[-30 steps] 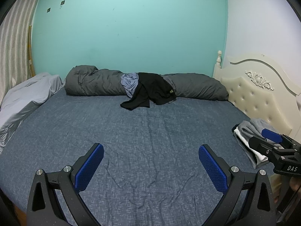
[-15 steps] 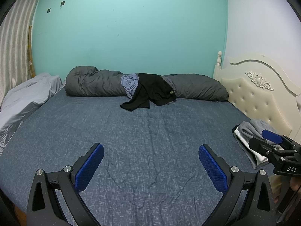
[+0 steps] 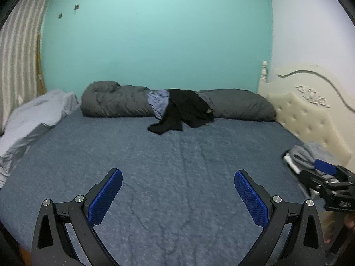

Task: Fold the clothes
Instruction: 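Reach the right tool to the black garment on the pillows and close on it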

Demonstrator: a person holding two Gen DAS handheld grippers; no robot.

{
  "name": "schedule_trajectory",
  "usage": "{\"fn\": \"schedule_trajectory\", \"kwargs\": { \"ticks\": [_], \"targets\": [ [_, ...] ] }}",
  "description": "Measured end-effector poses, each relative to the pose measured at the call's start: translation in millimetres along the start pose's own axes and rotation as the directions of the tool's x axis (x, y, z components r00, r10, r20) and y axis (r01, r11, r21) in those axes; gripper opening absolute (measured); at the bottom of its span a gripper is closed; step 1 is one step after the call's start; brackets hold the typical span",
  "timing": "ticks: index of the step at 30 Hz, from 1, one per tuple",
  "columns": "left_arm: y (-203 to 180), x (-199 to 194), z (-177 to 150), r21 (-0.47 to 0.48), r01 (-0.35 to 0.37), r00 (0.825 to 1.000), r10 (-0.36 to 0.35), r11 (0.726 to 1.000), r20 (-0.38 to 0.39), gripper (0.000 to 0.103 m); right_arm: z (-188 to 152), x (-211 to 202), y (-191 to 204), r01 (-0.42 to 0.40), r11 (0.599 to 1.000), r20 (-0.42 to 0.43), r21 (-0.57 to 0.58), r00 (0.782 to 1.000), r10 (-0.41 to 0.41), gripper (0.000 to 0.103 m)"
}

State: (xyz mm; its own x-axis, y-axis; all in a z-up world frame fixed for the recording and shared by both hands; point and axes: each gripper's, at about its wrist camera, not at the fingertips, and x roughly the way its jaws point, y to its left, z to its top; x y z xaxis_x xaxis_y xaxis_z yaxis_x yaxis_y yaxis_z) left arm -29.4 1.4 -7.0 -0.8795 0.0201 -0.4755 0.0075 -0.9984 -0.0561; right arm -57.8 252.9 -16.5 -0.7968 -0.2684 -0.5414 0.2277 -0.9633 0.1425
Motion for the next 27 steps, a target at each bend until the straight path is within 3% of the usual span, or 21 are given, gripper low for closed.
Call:
{"fn": "schedule_trajectory", "kwargs": {
  "ticks": [11, 17, 22, 27],
  "targets": [
    [19, 100, -17, -0.063, 0.012, 0.998, -0.016, 0.998, -0.064, 0.103, -17, 91, -46, 0.045, 0.997, -0.098, 0.058, 0.994, -0.039, 0.103],
    [31, 195, -24, -0.087, -0.017, 0.995, 0.008, 0.996, -0.1, 0.103, -19, 179, -72, 0.055, 0.996, -0.143, 0.073, 0.989, -0.044, 0.103],
    [45, 277, -18, -0.121, -0.027, 0.993, 0.012, 0.992, -0.118, 0.103, -4, 261, -102, 0.072, 0.993, -0.147, 0.09, 0.987, -0.059, 0.103],
    [50, 333, -9, -0.135, -0.044, 0.99, 0.025, 0.99, -0.136, 0.103, 17, 331, -126, 0.082, 0.992, -0.131, 0.099, 0.989, -0.069, 0.103]
  ]
}}
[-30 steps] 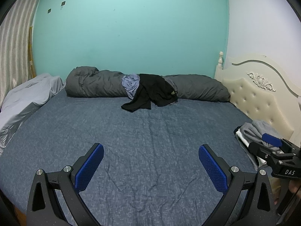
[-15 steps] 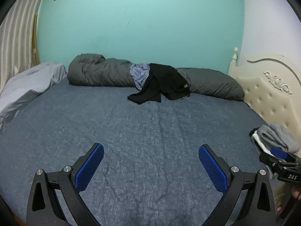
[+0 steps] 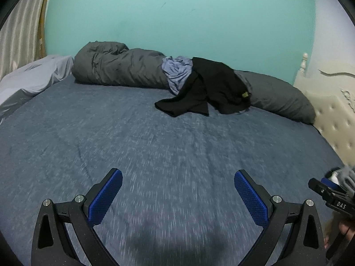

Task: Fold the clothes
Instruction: 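Reach the right tool to the black garment on the pillows and close on it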

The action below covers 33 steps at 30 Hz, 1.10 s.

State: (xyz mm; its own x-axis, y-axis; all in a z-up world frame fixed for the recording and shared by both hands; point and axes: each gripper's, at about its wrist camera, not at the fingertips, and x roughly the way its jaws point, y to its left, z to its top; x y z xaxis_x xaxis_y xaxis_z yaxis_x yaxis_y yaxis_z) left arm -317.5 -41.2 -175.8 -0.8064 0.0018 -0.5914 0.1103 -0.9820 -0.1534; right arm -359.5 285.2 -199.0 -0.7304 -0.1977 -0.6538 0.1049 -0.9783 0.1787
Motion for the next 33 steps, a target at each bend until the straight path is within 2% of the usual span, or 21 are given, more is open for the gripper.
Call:
{"fn": "schedule_trajectory", "kwargs": {
  "ticks": [4, 7, 10, 13, 16, 19, 22, 25, 30, 33],
  "targets": [
    [-3, 32, 13, -0.004, 0.006, 0.999, -0.006, 1.0, -0.053, 0.103, 8, 36, -3, 0.012, 0.999, -0.028, 0.052, 1.0, -0.011, 0.103],
    [-1, 47, 21, -0.018, 0.013, 0.996, -0.015, 1.0, -0.093, 0.103, 12, 60, 4, 0.015, 0.999, -0.069, 0.038, 0.998, -0.012, 0.103],
    [6, 69, 29, -0.031, 0.02, 0.989, -0.024, 0.999, -0.143, 0.103, 23, 87, 12, -0.022, 1.0, -0.123, -0.001, 0.992, 0.021, 0.103],
    [18, 92, 36, -0.04, -0.006, 0.983, -0.002, 0.999, -0.185, 0.103, 45, 116, 18, -0.026, 0.999, -0.145, -0.048, 0.989, 0.018, 0.103],
    [31, 112, 44, -0.06, -0.022, 0.976, 0.008, 0.998, -0.216, 0.103, 74, 144, 16, 0.0, 1.0, -0.142, -0.025, 0.99, -0.004, 0.103],
    [39, 135, 56, -0.08, -0.028, 0.97, 0.007, 0.996, -0.245, 0.103, 104, 179, 22, 0.029, 0.998, -0.159, -0.056, 0.987, -0.038, 0.102],
    [42, 151, 67, -0.076, -0.04, 0.968, 0.019, 0.996, -0.25, 0.103, 132, 211, 27, 0.044, 0.994, -0.156, -0.105, 0.986, -0.06, 0.101],
    [43, 162, 75, -0.049, -0.057, 0.97, 0.044, 0.997, -0.24, 0.103, 163, 249, 27, 0.048, 0.993, -0.137, -0.106, 0.989, -0.062, 0.1],
    [52, 184, 80, -0.041, -0.066, 0.967, 0.053, 0.997, -0.248, 0.103, 194, 310, 29, 0.093, 0.991, -0.146, -0.097, 0.983, -0.107, 0.096],
    [63, 193, 77, -0.056, -0.075, 0.967, 0.059, 0.996, -0.25, 0.103, 209, 344, 35, 0.125, 0.983, -0.144, -0.131, 0.979, -0.143, 0.096]
  ]
}}
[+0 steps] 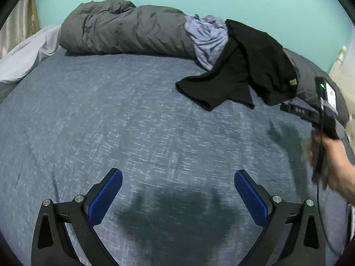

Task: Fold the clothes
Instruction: 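Reach the right tool to the black garment on the pillows and close on it, then pull the black garment off the pillows with the right tool and lay it flat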

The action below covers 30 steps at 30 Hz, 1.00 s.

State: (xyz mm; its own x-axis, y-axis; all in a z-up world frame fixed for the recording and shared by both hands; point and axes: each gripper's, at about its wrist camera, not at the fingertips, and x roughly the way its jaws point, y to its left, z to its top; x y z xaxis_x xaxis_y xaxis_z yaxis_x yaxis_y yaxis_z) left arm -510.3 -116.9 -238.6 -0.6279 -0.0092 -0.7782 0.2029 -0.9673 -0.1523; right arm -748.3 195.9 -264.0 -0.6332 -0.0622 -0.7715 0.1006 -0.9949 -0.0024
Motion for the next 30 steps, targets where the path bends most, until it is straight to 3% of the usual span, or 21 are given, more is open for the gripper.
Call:
{"fn": "schedule_trajectory", "kwargs": {
  "ticks": [4, 11, 13, 15, 17, 18, 20, 30],
  "targets": [
    [19, 9, -16, -0.055, -0.003, 1.0, 0.002, 0.998, -0.023, 0.103, 20, 37, 11, 0.045, 0.997, -0.023, -0.064, 0.999, -0.046, 0.094],
    [48, 15, -48, -0.131, 0.0, 0.997, -0.01, 0.991, -0.073, 0.103, 49, 72, 14, 0.08, 0.994, -0.006, -0.077, 0.997, -0.081, 0.086],
    [51, 11, -56, -0.139, 0.01, 0.997, -0.019, 0.99, -0.068, 0.103, 54, 79, 13, 0.089, 0.992, -0.024, -0.084, 0.996, -0.091, 0.071],
    [53, 7, -63, -0.141, 0.017, 0.997, -0.027, 0.99, -0.067, 0.103, 59, 87, 12, 0.095, 0.992, -0.049, -0.081, 0.994, -0.099, 0.037],
    [55, 3, -69, -0.145, 0.027, 0.997, -0.038, 0.989, -0.07, 0.103, 65, 91, 10, 0.097, 0.993, -0.065, -0.07, 0.993, -0.101, 0.028],
    [56, 2, -72, -0.147, 0.031, 0.996, -0.042, 0.989, -0.075, 0.103, 67, 89, 9, 0.11, 0.991, -0.057, -0.074, 0.992, -0.114, 0.017],
    [58, -1, -77, -0.146, 0.037, 0.995, -0.05, 0.989, -0.086, 0.103, 72, 83, 8, 0.141, 0.986, -0.035, -0.088, 0.989, -0.144, 0.01],
    [66, -31, -95, -0.151, 0.035, 0.996, -0.047, 0.988, -0.081, 0.103, 37, -1, -10, 0.082, 0.987, 0.101, -0.135, 0.993, -0.069, 0.005]
  ]
}}
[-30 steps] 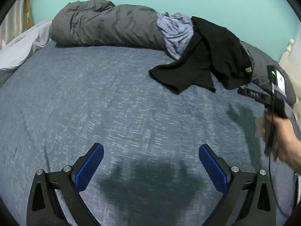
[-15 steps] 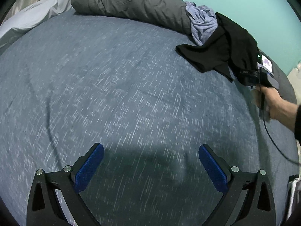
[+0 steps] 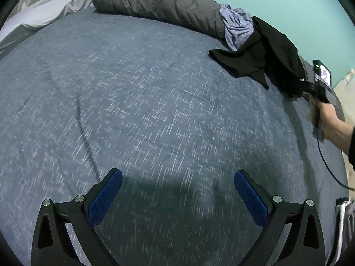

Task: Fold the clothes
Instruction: 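Pull the black garment off the pillows with the right tool and lay it flat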

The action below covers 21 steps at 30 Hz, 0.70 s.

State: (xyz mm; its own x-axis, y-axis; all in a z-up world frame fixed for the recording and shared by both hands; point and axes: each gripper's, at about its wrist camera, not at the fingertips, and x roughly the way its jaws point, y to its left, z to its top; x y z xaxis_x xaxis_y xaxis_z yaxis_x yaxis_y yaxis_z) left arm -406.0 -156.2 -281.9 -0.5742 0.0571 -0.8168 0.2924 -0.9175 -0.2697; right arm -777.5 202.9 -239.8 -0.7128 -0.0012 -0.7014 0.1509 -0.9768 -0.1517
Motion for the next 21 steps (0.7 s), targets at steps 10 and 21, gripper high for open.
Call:
{"fn": "schedule_trajectory", "kwargs": {
  "ticks": [10, 21],
  "targets": [
    [-3, -57, -43, 0.036, 0.007, 0.998, -0.01, 0.999, 0.07, 0.103, -70, -135, 37, -0.209, 0.978, 0.095, -0.025, 0.973, 0.21, 0.005],
    [-5, -99, -124, 0.097, 0.077, 0.99, -0.088, 0.992, 0.111, 0.103, -176, -252, 61, -0.338, 0.941, 0.139, -0.027, 0.931, 0.338, 0.005]
  ]
}}
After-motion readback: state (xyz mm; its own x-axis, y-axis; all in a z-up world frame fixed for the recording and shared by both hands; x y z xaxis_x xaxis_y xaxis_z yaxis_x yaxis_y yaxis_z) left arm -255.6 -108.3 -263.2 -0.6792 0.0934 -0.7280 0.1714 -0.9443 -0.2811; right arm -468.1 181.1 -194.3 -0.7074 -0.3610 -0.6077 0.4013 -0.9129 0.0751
